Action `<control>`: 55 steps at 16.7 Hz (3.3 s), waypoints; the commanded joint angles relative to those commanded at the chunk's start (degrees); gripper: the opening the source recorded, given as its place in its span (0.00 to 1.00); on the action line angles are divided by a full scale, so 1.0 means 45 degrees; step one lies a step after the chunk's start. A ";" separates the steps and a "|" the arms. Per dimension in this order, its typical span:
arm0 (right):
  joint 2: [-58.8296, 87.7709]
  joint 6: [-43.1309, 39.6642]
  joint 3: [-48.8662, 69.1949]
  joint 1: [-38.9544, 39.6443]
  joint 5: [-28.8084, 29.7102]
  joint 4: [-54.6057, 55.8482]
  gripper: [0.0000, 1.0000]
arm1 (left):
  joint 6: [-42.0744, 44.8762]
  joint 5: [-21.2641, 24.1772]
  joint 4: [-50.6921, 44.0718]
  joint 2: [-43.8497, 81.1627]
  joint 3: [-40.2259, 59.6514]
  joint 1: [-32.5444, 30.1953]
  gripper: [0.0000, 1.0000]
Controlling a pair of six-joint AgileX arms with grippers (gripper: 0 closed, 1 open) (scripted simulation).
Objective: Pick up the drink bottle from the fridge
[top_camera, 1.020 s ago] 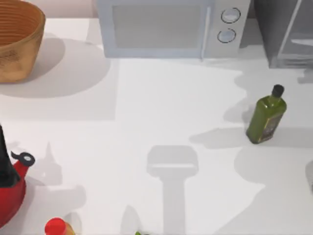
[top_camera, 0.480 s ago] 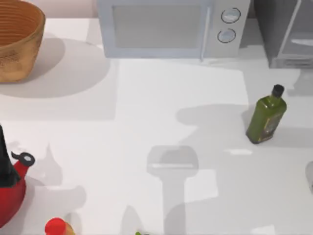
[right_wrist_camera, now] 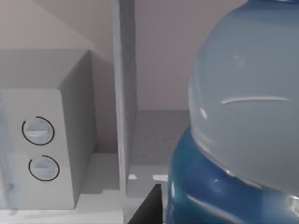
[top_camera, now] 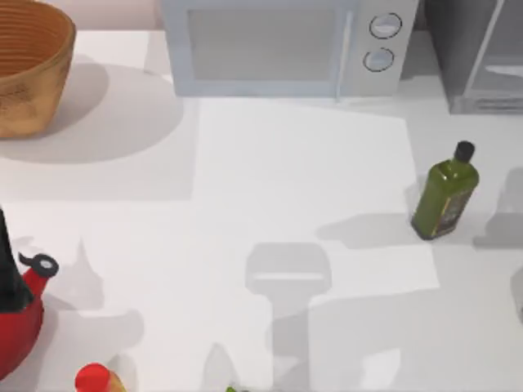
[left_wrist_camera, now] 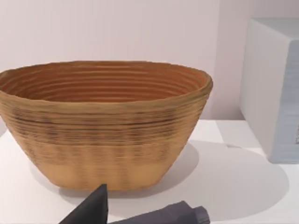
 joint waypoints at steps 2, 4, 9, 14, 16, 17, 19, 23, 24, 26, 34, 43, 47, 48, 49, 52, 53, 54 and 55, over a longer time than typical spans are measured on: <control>-0.2430 0.0007 -0.1049 0.0336 0.0259 -0.1367 0.00 | 0.0000 0.0000 0.0000 0.0000 0.0000 0.0000 1.00; -0.4518 -0.0010 -0.1914 0.0622 0.0507 -0.2525 0.00 | 0.0000 0.0000 0.0000 0.0000 0.0000 0.0000 1.00; -0.7456 -0.0121 -0.3071 0.0962 0.0998 -0.4182 0.00 | 0.0000 0.0000 0.0000 0.0000 0.0000 0.0000 1.00; -0.7683 -0.0140 -0.3149 0.0973 0.1052 -0.4306 0.00 | 0.0000 0.0000 0.0000 0.0000 0.0000 0.0000 1.00; -0.7632 -0.0114 -0.3122 0.0946 0.1032 -0.4287 0.00 | 0.0000 0.0000 0.0000 0.0000 0.0000 0.0000 1.00; -0.7517 -0.0106 -0.3053 0.1051 0.1109 -0.4189 0.00 | 0.0000 0.0000 0.0000 0.0000 0.0000 0.0000 1.00; -0.6924 -0.0069 -0.2709 0.1586 0.1521 -0.3702 0.00 | 0.0000 0.0000 0.0000 0.0000 0.0000 0.0000 1.00; -0.4420 0.0073 -0.1440 0.3687 0.3280 -0.1874 0.00 | 0.0000 0.0000 0.0000 0.0000 0.0000 0.0000 1.00; -0.3548 0.0121 -0.1051 0.4350 0.3886 -0.1307 0.00 | 0.0000 0.0000 0.0000 0.0000 0.0000 0.0000 1.00; -0.1542 0.0229 -0.0221 0.5778 0.5262 -0.0100 0.00 | 0.0000 0.0000 0.0000 0.0000 0.0000 0.0000 1.00; 0.8703 0.0497 0.3555 1.2003 1.1754 0.5162 0.00 | 0.0000 0.0000 0.0000 0.0000 0.0000 0.0000 1.00; 1.8003 0.0137 0.7586 1.7128 1.7450 1.0133 0.00 | 0.0000 0.0000 0.0000 0.0000 0.0000 0.0000 1.00; 1.9183 0.0006 0.8225 1.7833 1.8224 1.0857 0.00 | 0.0000 0.0000 0.0000 0.0000 0.0000 0.0000 1.00; 1.9183 0.0006 0.8225 1.7833 1.8224 1.0857 0.00 | 0.0000 0.0000 0.0000 0.0000 0.0000 0.0000 1.00; 1.9183 0.0006 0.8225 1.7833 1.8224 1.0857 0.00 | 0.0000 0.0000 0.0000 0.0000 0.0000 0.0000 1.00; 1.9215 0.0033 0.8199 1.7747 1.8142 1.0843 0.00 | 0.0000 0.0000 0.0000 0.0000 0.0000 0.0000 1.00; 1.9384 0.0021 0.8284 1.7613 1.7999 1.0937 0.00 | 0.0000 0.0000 0.0000 0.0000 0.0000 0.0000 1.00; 1.9650 0.0004 0.8416 1.7397 1.7778 1.1085 0.00 | 0.0000 0.0000 0.0000 0.0000 0.0000 0.0000 1.00; 1.9980 -0.0016 0.8576 1.7128 1.7512 1.1266 0.00 | 0.0000 0.0000 0.0000 0.0000 0.0000 0.0000 1.00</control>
